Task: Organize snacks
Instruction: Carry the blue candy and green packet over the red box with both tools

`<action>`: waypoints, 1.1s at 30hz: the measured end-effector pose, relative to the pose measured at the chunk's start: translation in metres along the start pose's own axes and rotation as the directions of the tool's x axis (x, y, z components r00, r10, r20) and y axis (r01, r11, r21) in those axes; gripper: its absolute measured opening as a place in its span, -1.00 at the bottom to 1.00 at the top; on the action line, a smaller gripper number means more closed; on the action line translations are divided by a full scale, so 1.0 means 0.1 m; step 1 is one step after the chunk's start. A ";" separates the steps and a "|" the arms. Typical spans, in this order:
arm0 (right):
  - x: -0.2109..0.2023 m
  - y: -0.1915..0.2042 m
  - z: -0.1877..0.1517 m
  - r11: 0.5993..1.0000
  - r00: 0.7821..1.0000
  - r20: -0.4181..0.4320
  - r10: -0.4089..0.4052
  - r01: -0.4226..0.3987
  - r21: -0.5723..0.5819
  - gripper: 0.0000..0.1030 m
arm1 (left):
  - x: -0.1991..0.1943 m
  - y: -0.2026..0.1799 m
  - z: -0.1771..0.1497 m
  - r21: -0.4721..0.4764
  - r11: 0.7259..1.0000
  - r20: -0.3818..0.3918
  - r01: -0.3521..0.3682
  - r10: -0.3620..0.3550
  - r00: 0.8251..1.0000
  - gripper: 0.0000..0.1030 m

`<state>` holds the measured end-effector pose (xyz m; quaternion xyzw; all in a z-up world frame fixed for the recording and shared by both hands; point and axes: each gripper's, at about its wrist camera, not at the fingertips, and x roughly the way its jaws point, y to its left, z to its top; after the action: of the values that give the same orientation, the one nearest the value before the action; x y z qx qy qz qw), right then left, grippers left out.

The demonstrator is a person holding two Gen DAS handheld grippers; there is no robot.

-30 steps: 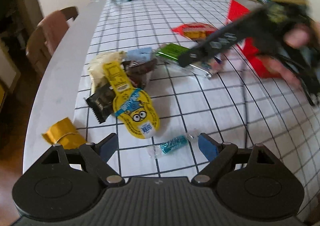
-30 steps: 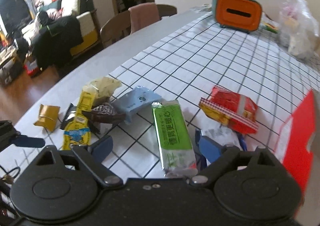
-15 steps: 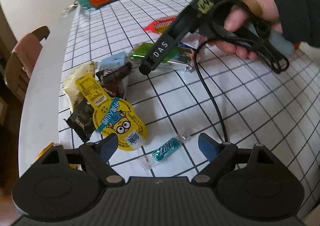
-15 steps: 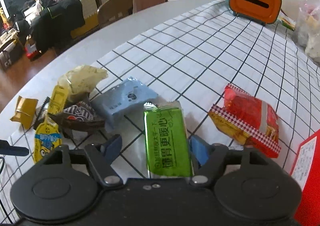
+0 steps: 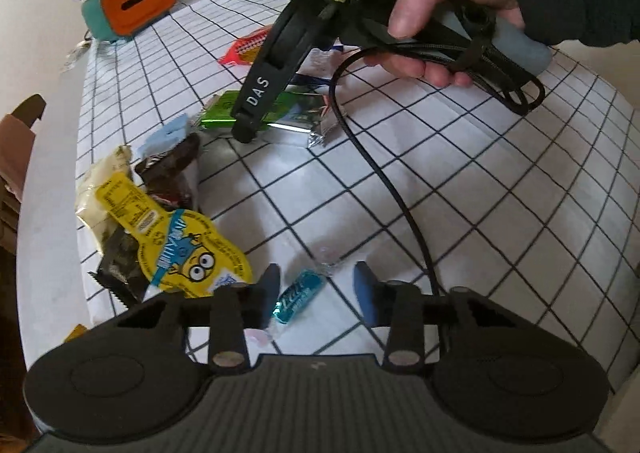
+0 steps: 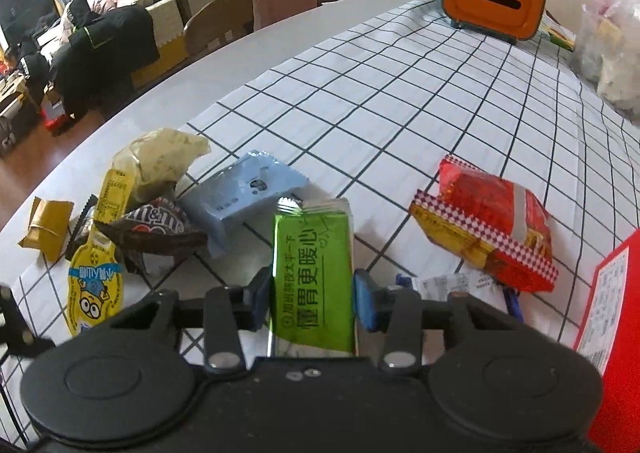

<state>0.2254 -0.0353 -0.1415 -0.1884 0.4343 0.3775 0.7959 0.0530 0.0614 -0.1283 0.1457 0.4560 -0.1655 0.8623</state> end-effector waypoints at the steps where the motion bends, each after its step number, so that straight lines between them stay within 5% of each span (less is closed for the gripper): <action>1: -0.01 0.01 -0.01 1.000 1.000 0.001 0.000 0.000 0.005 -0.18 | 0.00 0.00 0.00 -0.007 1.000 -0.003 0.004 -0.004 1.000 -0.38; 8: -0.10 0.09 -0.14 0.999 1.000 0.009 0.006 -0.006 0.042 -0.18 | -0.02 0.05 -0.01 -0.095 0.994 -0.029 0.046 -0.049 0.998 -0.77; 23: -0.73 0.20 -0.40 0.987 0.996 0.091 -0.010 -0.005 0.164 -0.19 | -0.21 0.06 -0.09 -0.227 0.974 -0.022 -0.001 -0.005 1.000 -0.79; 33: -1.42 0.11 -0.56 0.976 0.987 0.155 -0.043 0.008 0.216 -0.19 | -0.44 -0.08 0.19 -0.234 0.972 0.039 -0.017 0.026 0.999 -0.79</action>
<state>0.1391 -0.1253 -0.0540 -0.0762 0.4055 0.3320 0.8483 0.0402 0.0533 -0.0822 0.0446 0.4526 -0.1043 0.8845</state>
